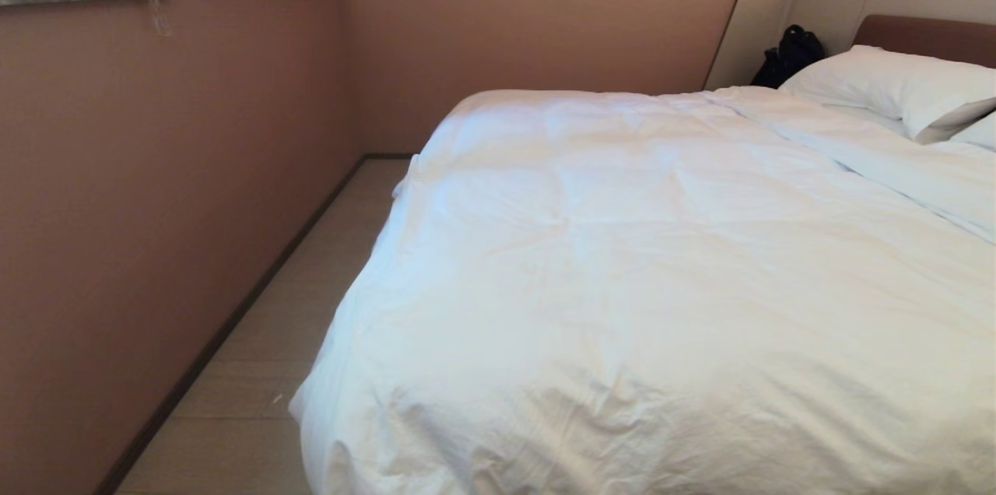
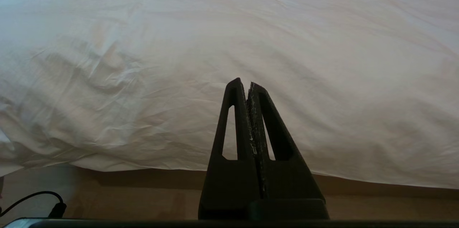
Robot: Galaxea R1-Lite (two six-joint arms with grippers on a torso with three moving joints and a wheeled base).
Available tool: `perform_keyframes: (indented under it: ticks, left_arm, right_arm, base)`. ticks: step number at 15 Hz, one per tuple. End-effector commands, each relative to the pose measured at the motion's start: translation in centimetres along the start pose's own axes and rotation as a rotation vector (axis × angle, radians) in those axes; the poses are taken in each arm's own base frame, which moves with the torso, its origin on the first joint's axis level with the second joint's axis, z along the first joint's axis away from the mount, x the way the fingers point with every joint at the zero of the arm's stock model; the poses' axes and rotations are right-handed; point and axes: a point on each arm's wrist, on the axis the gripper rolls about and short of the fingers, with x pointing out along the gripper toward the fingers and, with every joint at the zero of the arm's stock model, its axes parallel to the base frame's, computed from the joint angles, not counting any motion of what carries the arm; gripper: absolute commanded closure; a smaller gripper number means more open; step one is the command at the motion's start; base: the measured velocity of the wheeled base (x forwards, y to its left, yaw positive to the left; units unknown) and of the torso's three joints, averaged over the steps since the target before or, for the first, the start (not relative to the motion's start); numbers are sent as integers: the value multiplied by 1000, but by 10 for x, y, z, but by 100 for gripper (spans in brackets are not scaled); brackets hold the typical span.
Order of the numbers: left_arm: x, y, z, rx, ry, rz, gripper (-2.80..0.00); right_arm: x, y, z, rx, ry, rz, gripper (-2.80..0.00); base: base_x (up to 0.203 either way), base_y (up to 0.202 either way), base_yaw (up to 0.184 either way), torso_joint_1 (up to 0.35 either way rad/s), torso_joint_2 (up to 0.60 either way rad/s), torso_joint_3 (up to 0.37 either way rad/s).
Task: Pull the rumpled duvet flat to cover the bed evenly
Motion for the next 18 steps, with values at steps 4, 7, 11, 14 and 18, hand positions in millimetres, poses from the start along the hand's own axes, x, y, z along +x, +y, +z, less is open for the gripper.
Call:
perform_keyframes:
  ticks: [4, 7, 11, 14, 18]
  left_arm:
    - [0, 0, 0, -5, 1, 0, 0]
    - [0, 0, 0, -5, 1, 0, 0]
    - [0, 0, 0, -6, 1, 0, 0]
    - [0, 0, 0, -6, 1, 0, 0]
    - [0, 0, 0, -6, 1, 0, 0]
  right_arm:
    - [0, 0, 0, -1, -1, 1, 0]
    - [0, 0, 0, -1, -1, 1, 0]
    - [0, 0, 0, -1, -1, 1, 0]
    - [0, 0, 0, -1, -1, 1, 0]
    - [0, 0, 0, -1, -1, 1, 0]
  base:
    - [0, 0, 0, 0, 0, 0]
    - [0, 0, 0, 0, 0, 0]
    - [0, 0, 0, 0, 0, 0]
    - [0, 0, 0, 0, 0, 0]
    - [-100, 0, 3, 5, 1, 1]
